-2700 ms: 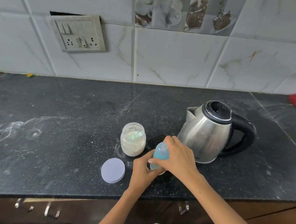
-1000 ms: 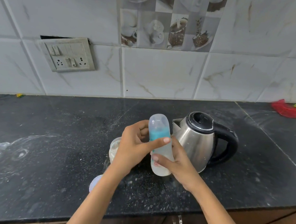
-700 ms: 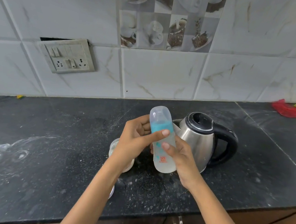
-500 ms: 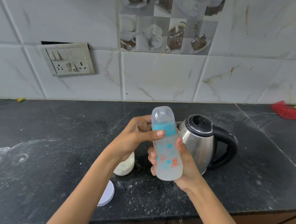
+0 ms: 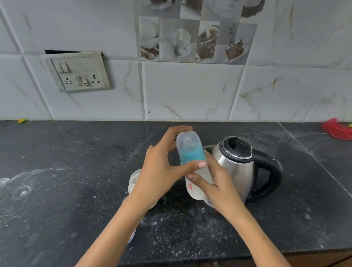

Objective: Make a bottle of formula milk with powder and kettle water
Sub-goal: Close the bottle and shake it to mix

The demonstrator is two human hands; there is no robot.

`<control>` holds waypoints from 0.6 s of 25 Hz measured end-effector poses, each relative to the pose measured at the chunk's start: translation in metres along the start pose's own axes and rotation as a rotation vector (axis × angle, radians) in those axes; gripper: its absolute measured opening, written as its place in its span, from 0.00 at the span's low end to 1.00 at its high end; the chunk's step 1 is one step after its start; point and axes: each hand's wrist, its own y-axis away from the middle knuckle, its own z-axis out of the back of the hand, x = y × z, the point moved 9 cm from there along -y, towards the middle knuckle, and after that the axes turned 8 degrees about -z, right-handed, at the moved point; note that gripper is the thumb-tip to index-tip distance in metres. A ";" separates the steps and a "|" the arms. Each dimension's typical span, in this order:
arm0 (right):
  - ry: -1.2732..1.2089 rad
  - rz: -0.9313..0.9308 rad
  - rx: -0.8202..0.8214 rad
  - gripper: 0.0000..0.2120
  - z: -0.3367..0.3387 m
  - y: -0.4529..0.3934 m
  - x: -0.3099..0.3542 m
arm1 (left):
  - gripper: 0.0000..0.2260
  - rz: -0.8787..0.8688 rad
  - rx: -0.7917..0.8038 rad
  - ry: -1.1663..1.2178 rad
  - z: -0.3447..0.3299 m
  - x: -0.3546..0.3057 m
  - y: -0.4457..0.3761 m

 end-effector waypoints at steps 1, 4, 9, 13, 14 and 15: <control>0.010 0.001 -0.009 0.30 -0.001 -0.001 -0.004 | 0.25 0.016 -0.015 -0.041 -0.002 0.005 0.001; -0.054 -0.021 0.006 0.28 -0.004 -0.001 -0.014 | 0.23 0.008 -0.015 -0.027 -0.005 0.012 0.000; -0.322 -0.109 0.120 0.15 -0.008 -0.002 -0.017 | 0.22 -0.044 0.078 0.179 -0.007 0.012 -0.007; -0.466 -0.175 0.229 0.25 -0.018 0.004 -0.018 | 0.22 0.033 0.242 0.382 -0.017 0.023 -0.006; -0.475 -0.195 0.248 0.27 -0.020 0.005 -0.018 | 0.22 0.051 0.277 0.419 -0.019 0.028 -0.006; -0.467 -0.215 0.258 0.27 -0.022 0.006 -0.020 | 0.22 0.072 0.306 0.449 -0.021 0.033 -0.005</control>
